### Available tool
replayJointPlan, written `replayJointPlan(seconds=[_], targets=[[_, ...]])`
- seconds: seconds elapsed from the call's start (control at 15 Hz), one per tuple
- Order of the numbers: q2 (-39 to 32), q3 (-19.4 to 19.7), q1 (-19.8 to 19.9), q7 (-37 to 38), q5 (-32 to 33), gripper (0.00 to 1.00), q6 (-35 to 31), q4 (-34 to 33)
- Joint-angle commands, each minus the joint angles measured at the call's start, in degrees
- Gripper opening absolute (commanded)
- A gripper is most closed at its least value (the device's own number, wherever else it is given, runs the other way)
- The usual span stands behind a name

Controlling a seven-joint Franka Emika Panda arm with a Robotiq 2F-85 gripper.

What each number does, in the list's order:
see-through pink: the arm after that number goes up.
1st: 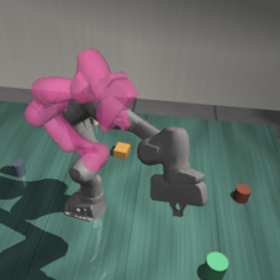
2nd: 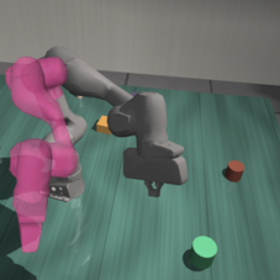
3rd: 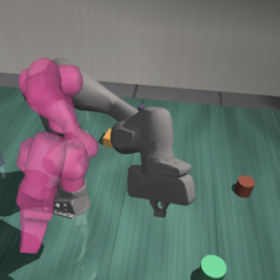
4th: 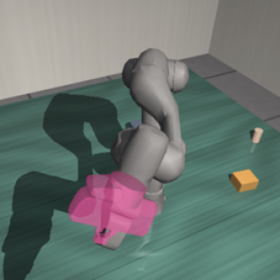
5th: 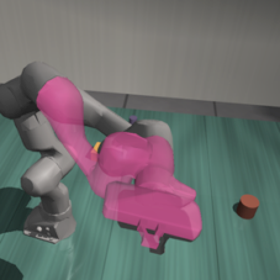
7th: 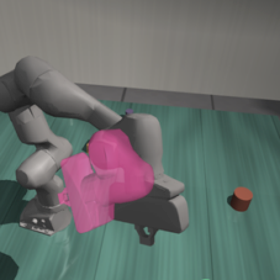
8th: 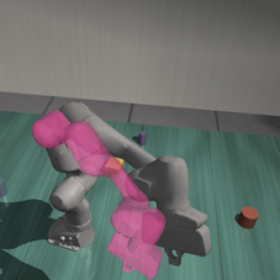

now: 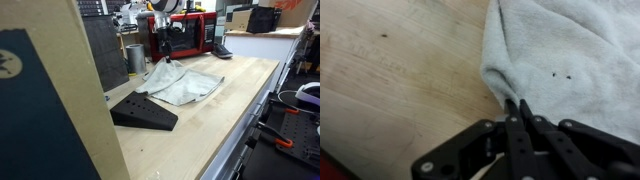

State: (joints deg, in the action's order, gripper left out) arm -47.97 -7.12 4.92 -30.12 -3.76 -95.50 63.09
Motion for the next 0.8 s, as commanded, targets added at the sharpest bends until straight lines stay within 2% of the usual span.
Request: replayJointPlan(seconds=[0.0,0.4,0.73], targets=[[7.9,-0.9,1.8,-9.2,0.7,0.01,-5.2,11.1],[18.1,-0.7,2.4,-20.7,-0.2,0.01,-12.7,27.3],[27.2,-0.5,3.3,-29.3,-2.7,0.01,-14.4,38.2]])
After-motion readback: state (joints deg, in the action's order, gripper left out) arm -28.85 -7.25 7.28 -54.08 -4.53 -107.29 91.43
